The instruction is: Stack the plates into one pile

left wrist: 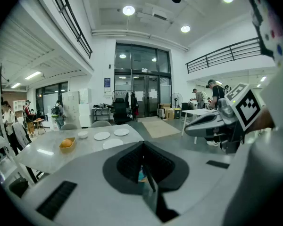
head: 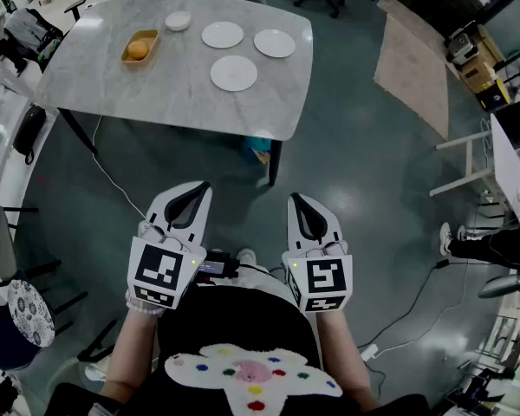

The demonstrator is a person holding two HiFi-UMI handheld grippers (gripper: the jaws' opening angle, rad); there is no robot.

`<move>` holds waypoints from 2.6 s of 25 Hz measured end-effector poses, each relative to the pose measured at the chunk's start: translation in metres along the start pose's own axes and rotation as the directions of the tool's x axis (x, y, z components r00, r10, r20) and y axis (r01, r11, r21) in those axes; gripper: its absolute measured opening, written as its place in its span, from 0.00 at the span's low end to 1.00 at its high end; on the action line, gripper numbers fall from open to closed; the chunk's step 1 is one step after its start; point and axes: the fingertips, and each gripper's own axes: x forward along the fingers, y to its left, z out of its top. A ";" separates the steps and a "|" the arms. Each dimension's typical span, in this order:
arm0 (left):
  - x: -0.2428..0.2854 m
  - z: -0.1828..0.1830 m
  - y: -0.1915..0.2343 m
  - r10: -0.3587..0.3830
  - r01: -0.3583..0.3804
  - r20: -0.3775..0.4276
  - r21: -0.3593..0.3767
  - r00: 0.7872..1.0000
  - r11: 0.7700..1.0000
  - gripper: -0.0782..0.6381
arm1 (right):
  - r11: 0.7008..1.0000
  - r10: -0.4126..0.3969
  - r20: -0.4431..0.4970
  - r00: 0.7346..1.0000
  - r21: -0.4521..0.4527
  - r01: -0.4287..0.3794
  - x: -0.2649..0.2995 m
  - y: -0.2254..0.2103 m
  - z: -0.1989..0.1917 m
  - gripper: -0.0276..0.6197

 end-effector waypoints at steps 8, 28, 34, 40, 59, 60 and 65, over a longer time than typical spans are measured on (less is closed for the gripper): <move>0.001 -0.002 -0.001 0.002 -0.002 -0.002 0.000 1.000 1.000 0.12 | 1.000 0.004 -0.003 1.000 -0.001 -0.004 0.001 -0.001 -0.001 0.05; 0.010 -0.011 -0.008 -0.007 0.003 -0.039 -0.080 0.999 0.997 0.27 | 0.993 0.074 -0.004 0.997 0.097 -0.073 0.005 0.000 -0.007 0.19; 0.013 -0.011 -0.011 0.022 -0.026 -0.046 -0.092 0.999 0.995 0.27 | 0.992 0.087 -0.006 0.996 0.096 -0.086 0.004 -0.008 -0.010 0.21; 0.017 -0.003 -0.019 0.057 -0.059 -0.024 -0.105 0.998 0.993 0.27 | 0.991 0.104 0.008 0.995 0.086 -0.104 0.001 -0.024 -0.010 0.22; 0.015 0.001 -0.049 0.124 -0.123 0.006 -0.072 0.992 0.990 0.26 | 0.988 0.129 0.078 0.989 0.079 -0.135 -0.019 -0.046 -0.017 0.22; 0.016 0.001 -0.048 0.123 -0.122 0.007 -0.075 0.992 0.990 0.26 | 0.988 0.129 0.080 0.988 0.080 -0.135 -0.018 -0.046 -0.016 0.22; 0.026 0.001 -0.042 0.109 -0.108 0.010 -0.073 0.994 0.992 0.26 | 0.989 0.123 0.075 0.990 0.078 -0.129 -0.010 -0.047 -0.017 0.22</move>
